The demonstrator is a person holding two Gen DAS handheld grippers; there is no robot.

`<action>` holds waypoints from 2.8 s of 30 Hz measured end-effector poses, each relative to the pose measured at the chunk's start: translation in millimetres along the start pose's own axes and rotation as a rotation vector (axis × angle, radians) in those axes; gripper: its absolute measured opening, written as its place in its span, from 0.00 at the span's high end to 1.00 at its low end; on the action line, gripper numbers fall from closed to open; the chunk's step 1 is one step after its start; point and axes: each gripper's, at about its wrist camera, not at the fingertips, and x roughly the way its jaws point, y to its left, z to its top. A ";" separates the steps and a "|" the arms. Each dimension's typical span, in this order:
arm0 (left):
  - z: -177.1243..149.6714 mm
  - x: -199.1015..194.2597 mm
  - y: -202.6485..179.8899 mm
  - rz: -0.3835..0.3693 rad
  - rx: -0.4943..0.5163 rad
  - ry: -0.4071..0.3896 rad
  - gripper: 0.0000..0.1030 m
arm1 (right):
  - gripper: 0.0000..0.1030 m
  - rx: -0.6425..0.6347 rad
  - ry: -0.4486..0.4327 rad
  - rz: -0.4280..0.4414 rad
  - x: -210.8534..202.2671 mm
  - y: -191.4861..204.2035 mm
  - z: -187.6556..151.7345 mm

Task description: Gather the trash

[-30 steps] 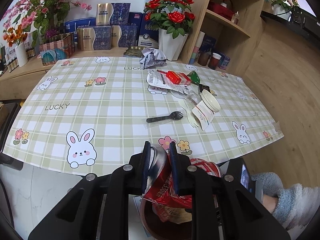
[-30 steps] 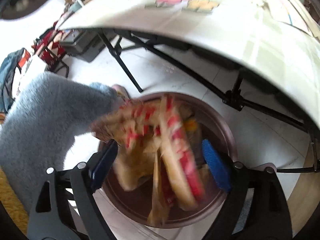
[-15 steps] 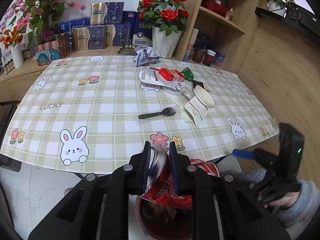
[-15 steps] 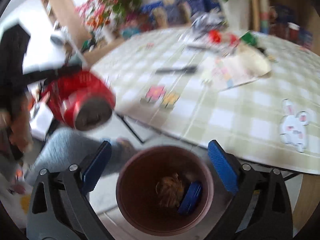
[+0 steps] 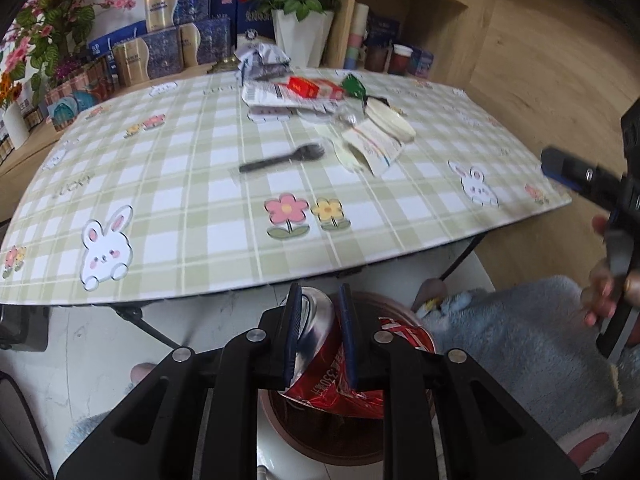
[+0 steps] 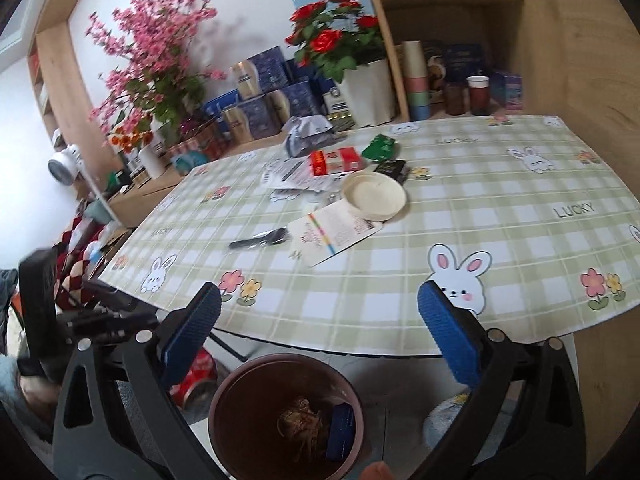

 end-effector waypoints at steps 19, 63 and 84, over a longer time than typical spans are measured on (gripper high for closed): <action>-25.7 74.8 -17.2 -0.011 0.099 0.218 0.82 | 0.06 0.066 0.044 -0.052 39.0 -29.5 -14.6; 36.8 -30.3 78.8 0.221 -0.135 -0.345 0.06 | 0.05 -0.060 0.043 -0.079 57.9 -9.1 17.6; 100.3 51.4 112.0 0.126 -0.240 -0.260 0.06 | 0.05 0.192 0.223 -0.042 227.3 -63.4 80.0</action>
